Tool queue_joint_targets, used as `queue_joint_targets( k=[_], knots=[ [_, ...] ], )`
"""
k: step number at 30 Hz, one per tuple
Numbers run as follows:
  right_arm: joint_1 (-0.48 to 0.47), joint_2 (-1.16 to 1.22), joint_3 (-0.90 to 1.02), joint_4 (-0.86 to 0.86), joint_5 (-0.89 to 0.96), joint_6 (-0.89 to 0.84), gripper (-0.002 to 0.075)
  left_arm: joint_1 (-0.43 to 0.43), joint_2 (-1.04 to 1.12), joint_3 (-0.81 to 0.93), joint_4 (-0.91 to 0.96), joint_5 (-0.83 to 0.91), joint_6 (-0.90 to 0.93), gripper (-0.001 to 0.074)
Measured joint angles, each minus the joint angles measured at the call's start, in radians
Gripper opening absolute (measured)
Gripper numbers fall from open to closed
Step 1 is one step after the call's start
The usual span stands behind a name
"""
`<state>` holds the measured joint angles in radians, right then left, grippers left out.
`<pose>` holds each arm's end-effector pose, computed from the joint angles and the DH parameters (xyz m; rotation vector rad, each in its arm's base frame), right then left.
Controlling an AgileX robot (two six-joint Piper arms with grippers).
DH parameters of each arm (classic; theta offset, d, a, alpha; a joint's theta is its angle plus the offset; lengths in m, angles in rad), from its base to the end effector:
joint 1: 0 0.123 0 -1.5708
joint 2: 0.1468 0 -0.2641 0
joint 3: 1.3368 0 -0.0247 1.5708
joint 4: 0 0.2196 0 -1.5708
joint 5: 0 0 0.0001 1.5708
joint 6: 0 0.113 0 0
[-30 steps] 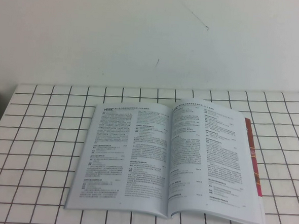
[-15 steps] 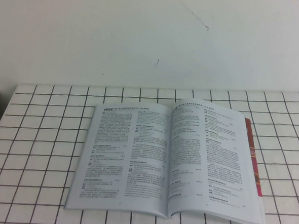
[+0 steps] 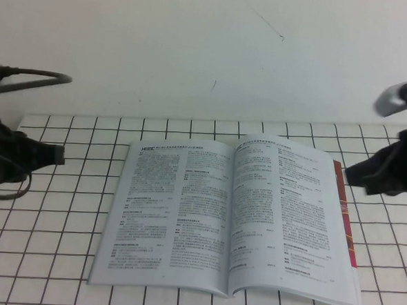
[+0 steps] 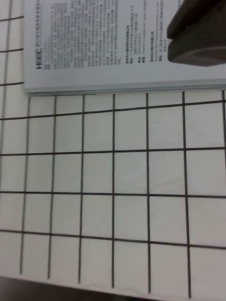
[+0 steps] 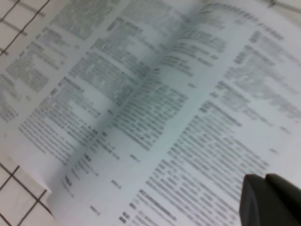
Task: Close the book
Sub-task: 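Close the open booklet and leave it lying on the table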
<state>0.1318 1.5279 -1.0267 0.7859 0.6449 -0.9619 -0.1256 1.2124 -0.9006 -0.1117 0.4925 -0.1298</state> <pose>0.2927 0.0873 0.2396 -0.6826 2.3143 0.4706 0.2466 -0.0371 0.2824 -0.0903 2.2944 -0.2441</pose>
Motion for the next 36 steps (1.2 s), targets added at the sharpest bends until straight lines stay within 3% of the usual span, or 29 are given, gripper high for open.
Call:
queue_joint_targets(
  k=[5, 10, 19, 36],
  knots=[
    [0.157, 0.205, -0.075, 0.0, -0.069, 0.009, -0.0003, 0.0, 0.136, -0.068, -0.108, 0.054, 0.064, -0.0004],
    [0.235, 0.32, -0.136, 0.002, -0.129, 0.02, -0.0003, 0.0, 0.258, -0.074, -0.273, 0.062, 0.18, -0.0004],
    [0.252, 0.415, -0.155, 0.008, -0.201, 0.024, -0.0003, 0.0, 0.421, -0.074, -0.474, 0.038, 0.358, -0.0004],
    [0.247, 0.524, -0.187, -0.009, -0.178, 0.024, -0.0003, 0.0, 0.502, -0.076, -0.511, -0.12, 0.406, -0.0004]
  ],
)
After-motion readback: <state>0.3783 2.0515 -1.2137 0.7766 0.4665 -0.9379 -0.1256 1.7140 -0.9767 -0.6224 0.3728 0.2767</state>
